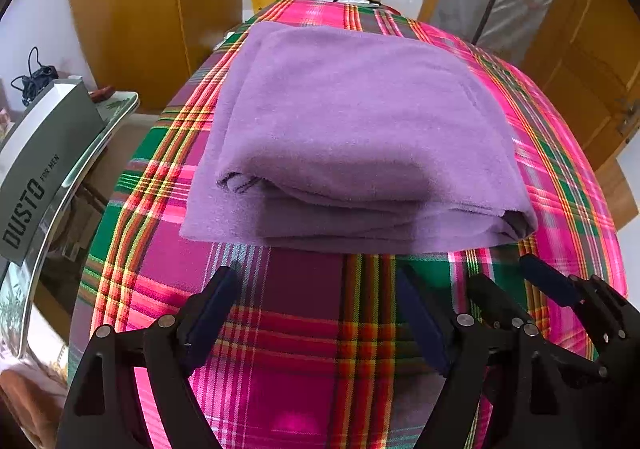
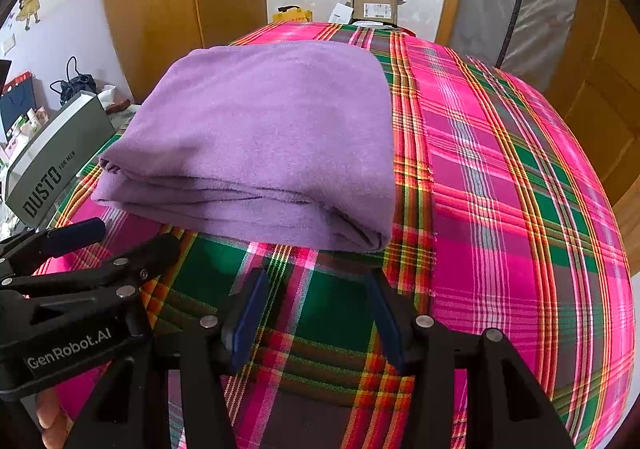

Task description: Fold clothes

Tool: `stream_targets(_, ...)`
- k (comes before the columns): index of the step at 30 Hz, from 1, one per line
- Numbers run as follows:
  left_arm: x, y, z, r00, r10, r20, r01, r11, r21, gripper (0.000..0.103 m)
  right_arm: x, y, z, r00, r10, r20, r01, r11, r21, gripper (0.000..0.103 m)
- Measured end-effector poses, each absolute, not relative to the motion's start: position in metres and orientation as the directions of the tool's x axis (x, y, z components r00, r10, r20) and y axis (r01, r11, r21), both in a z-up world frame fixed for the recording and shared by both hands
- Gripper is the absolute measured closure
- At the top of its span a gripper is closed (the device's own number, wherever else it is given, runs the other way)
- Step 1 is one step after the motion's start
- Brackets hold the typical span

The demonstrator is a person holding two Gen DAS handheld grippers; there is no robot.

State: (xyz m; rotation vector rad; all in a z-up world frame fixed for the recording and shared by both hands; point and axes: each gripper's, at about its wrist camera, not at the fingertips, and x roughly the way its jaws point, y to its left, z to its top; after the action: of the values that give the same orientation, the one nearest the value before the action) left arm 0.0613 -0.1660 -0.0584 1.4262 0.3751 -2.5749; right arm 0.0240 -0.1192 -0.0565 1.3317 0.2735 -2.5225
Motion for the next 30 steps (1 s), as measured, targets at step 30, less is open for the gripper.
stream_targets(30, 0.0682, -0.1669, -0.0589, -0.559, -0.030, -0.829, 0.255, -0.957, -0.138, 0.020, 0.0319, -0.1193, -0.0576, -0.591, -0.139, -0.795, 0.288, -0.956, -0.048, 0.051)
